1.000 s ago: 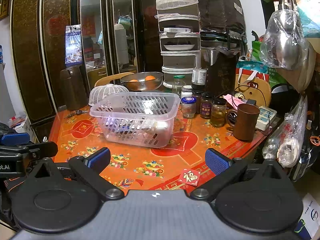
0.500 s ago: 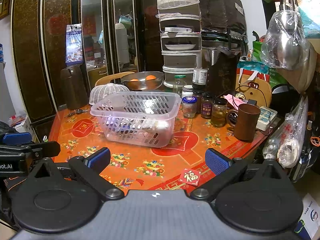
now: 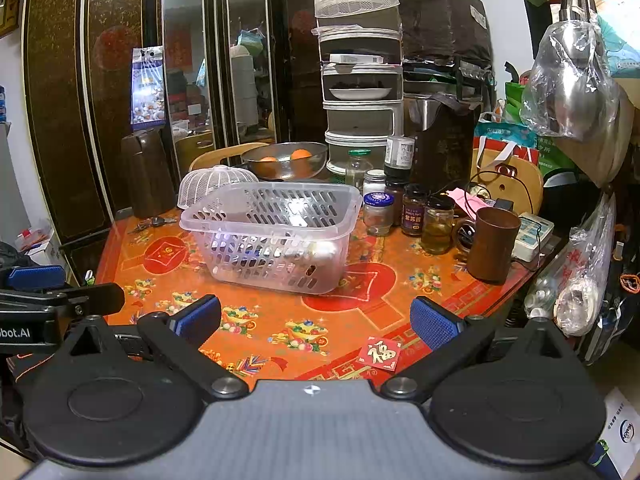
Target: Organize objects
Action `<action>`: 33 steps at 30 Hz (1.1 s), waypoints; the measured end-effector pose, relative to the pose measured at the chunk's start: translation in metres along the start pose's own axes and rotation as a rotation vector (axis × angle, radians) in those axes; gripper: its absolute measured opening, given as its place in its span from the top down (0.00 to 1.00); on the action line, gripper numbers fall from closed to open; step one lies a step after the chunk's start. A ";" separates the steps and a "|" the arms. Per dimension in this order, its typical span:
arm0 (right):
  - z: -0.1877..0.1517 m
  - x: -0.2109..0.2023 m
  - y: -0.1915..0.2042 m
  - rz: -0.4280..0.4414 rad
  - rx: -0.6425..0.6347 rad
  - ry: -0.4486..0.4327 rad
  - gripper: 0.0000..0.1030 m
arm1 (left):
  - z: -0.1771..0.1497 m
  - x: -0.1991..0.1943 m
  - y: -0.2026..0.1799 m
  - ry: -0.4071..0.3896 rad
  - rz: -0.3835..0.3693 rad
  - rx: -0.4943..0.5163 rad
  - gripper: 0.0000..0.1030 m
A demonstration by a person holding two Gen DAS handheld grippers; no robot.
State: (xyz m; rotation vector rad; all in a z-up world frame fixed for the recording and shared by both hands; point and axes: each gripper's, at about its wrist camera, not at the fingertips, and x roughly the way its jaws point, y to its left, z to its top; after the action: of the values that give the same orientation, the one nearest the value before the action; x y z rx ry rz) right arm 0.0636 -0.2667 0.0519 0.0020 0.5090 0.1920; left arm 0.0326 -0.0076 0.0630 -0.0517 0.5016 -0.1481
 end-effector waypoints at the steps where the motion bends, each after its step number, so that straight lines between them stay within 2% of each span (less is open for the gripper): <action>1: 0.000 0.000 0.000 0.001 0.001 0.000 0.00 | 0.000 0.000 0.000 0.000 -0.001 0.000 0.03; 15: 0.000 0.001 -0.001 0.005 0.002 0.001 0.00 | 0.000 0.000 -0.005 -0.023 -0.005 0.026 0.03; 25: -0.002 0.003 -0.004 0.016 0.006 0.007 0.00 | -0.001 0.004 -0.003 -0.019 -0.096 0.014 0.03; 33: -0.001 0.003 -0.005 0.016 0.006 0.009 0.00 | -0.003 0.005 -0.003 -0.032 -0.058 0.022 0.03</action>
State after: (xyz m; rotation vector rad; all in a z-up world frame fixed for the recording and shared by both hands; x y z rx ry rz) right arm 0.0662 -0.2711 0.0491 0.0112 0.5187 0.2065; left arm 0.0348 -0.0113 0.0584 -0.0473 0.4671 -0.2095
